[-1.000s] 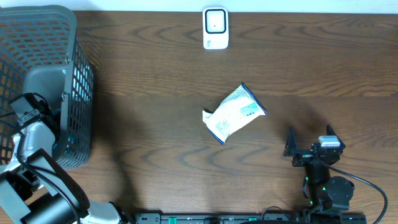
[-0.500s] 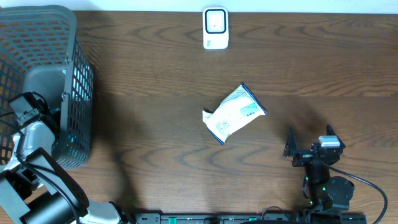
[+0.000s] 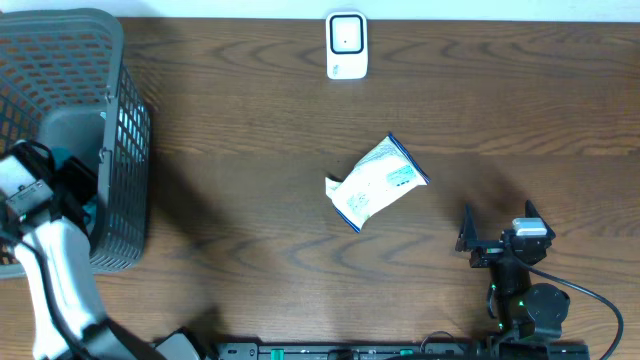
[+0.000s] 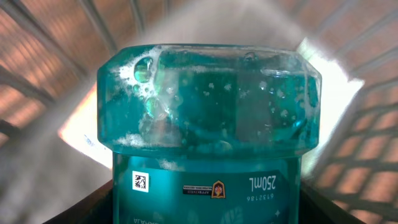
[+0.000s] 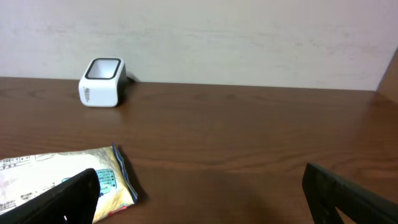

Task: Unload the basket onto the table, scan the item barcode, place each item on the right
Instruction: 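Grasp the mouthwash bottle and set it beside the snack bag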

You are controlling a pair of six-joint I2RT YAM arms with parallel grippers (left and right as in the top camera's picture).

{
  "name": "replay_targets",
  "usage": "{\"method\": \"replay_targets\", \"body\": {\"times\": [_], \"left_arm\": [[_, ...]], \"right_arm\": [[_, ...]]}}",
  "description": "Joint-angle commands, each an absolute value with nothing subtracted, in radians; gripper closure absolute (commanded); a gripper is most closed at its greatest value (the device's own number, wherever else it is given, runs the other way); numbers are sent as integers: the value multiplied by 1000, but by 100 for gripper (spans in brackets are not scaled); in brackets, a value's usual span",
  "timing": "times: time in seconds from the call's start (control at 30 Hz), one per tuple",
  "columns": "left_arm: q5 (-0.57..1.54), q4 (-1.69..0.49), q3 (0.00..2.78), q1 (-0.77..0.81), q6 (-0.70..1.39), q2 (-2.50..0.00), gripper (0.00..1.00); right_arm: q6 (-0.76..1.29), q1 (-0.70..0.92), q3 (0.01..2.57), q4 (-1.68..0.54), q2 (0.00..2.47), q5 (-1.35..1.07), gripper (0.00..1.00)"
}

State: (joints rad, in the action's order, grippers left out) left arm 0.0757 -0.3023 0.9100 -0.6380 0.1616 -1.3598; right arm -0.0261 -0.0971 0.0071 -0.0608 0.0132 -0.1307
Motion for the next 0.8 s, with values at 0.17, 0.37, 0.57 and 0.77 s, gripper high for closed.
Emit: {"method": "replay_targets", "body": {"times": [0.17,0.37,0.57,0.77], "left_arm": [[78,-165,941,-640,205,-1019,53],[106,-32,941,-640,285,-855,52],[353,33,941,-637,425,-755,52],[666,27,940,-526,563,-768,52]], "right_arm": [[-19,-103,6,-64,14,-125,1],[-19,-85,6,-64,18,-125,1],[-19,-80,6,-64,18,-125,1],[-19,-80,6,-64,18,-125,1]]}}
